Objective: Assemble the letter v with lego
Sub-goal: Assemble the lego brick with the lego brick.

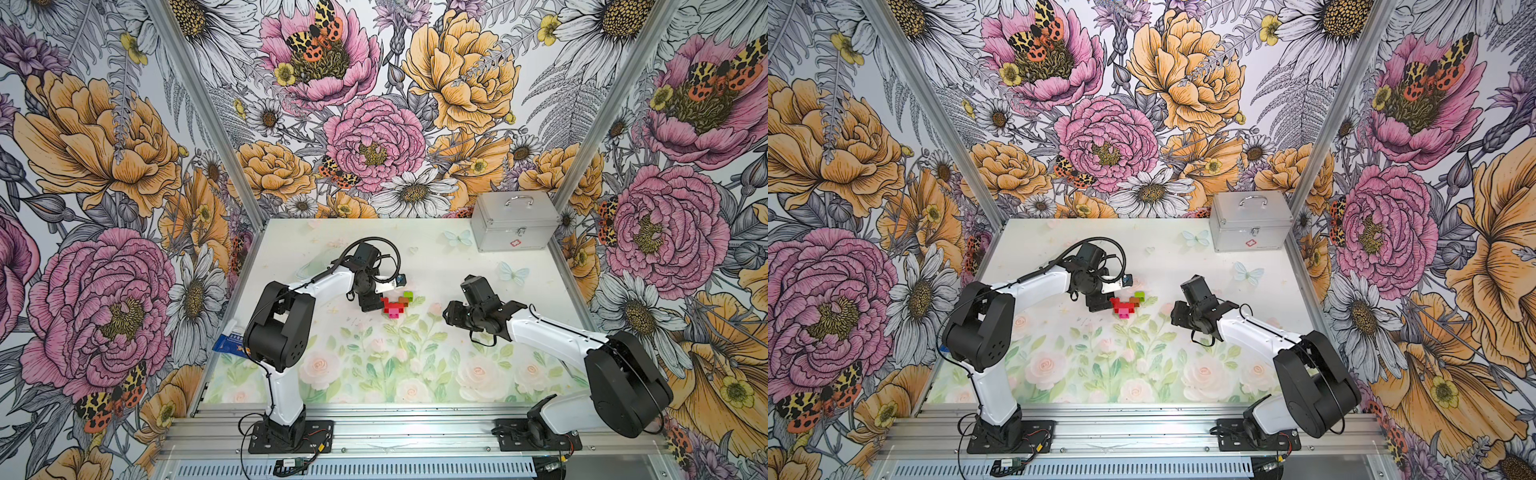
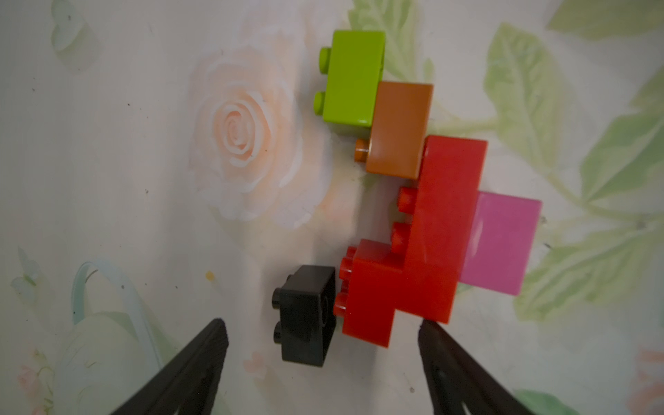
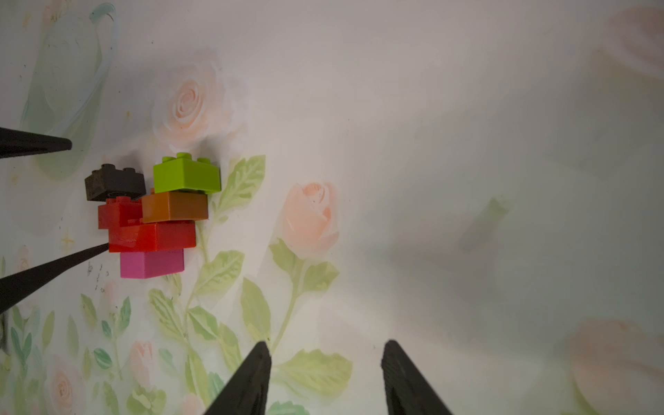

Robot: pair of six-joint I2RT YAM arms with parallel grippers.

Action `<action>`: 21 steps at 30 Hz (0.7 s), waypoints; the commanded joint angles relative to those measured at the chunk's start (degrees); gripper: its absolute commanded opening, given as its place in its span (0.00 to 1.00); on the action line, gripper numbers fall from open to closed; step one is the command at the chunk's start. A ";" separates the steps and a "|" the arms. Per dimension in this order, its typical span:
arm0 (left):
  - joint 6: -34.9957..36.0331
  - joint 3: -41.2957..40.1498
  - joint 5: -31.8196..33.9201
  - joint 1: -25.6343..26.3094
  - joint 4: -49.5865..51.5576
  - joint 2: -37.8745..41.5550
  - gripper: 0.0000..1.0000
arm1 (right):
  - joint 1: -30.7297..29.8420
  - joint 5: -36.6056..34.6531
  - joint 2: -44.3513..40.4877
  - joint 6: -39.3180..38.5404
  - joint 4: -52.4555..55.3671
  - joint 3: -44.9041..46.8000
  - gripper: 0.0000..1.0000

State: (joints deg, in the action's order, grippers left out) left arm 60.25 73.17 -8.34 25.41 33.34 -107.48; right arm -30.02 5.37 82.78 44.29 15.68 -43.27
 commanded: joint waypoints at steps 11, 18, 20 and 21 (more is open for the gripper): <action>0.33 1.08 -2.86 0.18 -0.68 -1.09 0.83 | -10.78 1.13 14.37 19.41 -25.99 -1.14 0.24; 0.24 1.05 -3.28 0.03 -0.65 -2.08 0.82 | -11.64 0.13 20.30 21.96 -28.71 -4.45 0.19; 0.10 1.14 -3.40 -0.02 -0.58 -2.21 0.81 | -11.64 -0.13 21.52 21.98 -28.67 -5.42 0.19; -0.03 1.16 -3.46 -0.12 -0.57 -2.21 0.81 | -11.64 -0.28 21.94 22.11 -28.69 -5.66 0.18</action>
State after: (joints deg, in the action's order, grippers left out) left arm 60.20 73.17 -9.89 25.39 33.34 -109.01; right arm -41.34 6.76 103.35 65.10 -10.90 -47.16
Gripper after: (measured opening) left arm 0.813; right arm 0.186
